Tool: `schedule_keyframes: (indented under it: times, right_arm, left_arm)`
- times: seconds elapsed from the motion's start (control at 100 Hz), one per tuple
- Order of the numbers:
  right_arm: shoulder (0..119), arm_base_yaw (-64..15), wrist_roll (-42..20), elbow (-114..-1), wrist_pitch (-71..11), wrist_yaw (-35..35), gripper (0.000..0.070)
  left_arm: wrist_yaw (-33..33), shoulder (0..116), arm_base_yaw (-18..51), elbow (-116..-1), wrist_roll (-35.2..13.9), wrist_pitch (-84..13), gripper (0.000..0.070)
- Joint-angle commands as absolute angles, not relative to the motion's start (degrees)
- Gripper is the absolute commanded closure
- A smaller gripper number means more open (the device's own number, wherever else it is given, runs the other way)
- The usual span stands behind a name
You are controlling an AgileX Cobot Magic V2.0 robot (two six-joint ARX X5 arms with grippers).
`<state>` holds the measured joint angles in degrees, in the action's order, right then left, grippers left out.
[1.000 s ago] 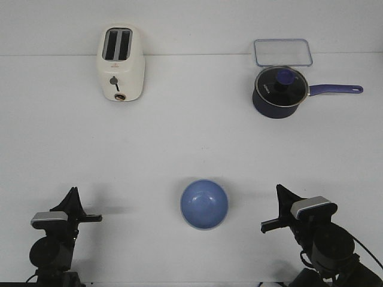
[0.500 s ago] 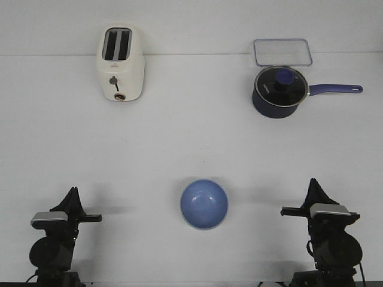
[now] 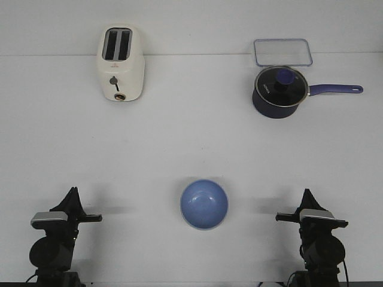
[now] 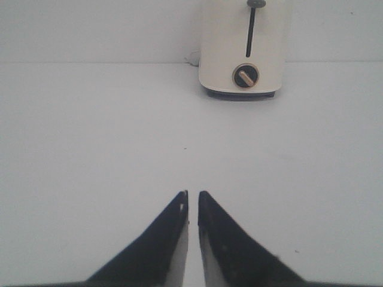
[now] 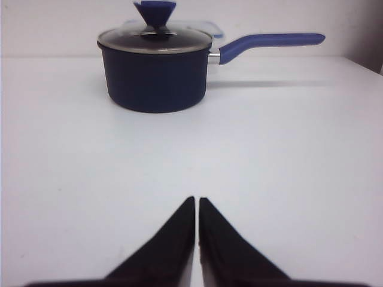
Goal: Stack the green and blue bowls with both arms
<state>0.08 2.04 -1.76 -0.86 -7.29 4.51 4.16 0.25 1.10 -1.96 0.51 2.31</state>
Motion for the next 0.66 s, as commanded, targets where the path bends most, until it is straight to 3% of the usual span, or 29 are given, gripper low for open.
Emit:
schedule_keyframes:
  times: [0.0, 0.65]
  right_arm:
    - [0.1, 2.1, -1.9, -0.7, -6.8, 4.4, 0.0689]
    - [0.1, 2.1, -1.8, -0.7, -6.0, 4.5, 0.0689]
  left_arm:
    - [4.0, 0.2, 1.1, -0.8, 0.4, 2.9, 0.0685]
    - [4.0, 0.2, 1.1, -0.8, 0.4, 2.9, 0.0685]
